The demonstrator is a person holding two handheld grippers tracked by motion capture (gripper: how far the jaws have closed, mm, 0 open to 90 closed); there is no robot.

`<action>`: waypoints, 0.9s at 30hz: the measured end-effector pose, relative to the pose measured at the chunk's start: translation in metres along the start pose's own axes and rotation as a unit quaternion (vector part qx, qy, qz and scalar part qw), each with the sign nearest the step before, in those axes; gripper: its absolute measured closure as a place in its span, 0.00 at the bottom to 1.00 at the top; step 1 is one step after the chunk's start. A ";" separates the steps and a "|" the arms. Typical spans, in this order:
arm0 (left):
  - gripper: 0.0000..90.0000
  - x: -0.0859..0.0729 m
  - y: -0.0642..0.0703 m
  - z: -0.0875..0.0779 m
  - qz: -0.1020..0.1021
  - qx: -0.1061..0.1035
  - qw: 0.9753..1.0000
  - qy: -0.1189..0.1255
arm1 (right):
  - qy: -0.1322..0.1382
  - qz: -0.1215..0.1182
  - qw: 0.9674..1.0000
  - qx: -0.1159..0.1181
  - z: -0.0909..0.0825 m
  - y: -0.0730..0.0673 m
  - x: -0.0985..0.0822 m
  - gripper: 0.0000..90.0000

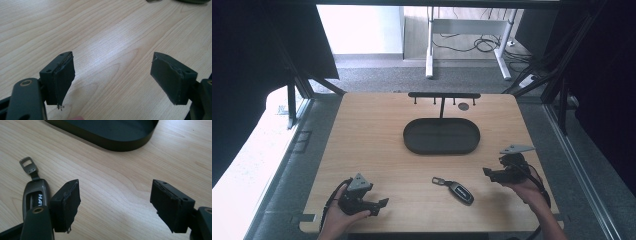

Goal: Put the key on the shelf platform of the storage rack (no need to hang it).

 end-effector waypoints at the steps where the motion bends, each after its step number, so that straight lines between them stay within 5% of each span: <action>1: 0.22 0.000 0.000 0.000 0.000 0.000 1.000 0.000 | 0.000 0.000 1.000 0.000 0.000 0.000 0.000 0.27; 16: 0.22 0.000 -0.001 -0.001 -0.002 0.001 1.000 -0.004 | -0.013 -0.039 0.999 0.022 0.001 -0.025 0.013 0.27; 27: 0.22 0.000 -0.001 -0.003 -0.003 0.003 1.000 -0.002 | -0.059 -0.089 0.993 0.052 0.011 -0.055 0.026 0.27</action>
Point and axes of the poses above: each handheld gripper's, and its own axes: z roughly forward along the jaws, x roughly out of its top, y roughly to its right, the point moved 1 cm from there along z, roughly forward along the jaws, and after that the axes turned 9 degrees about -x, right-handed, at the moved point
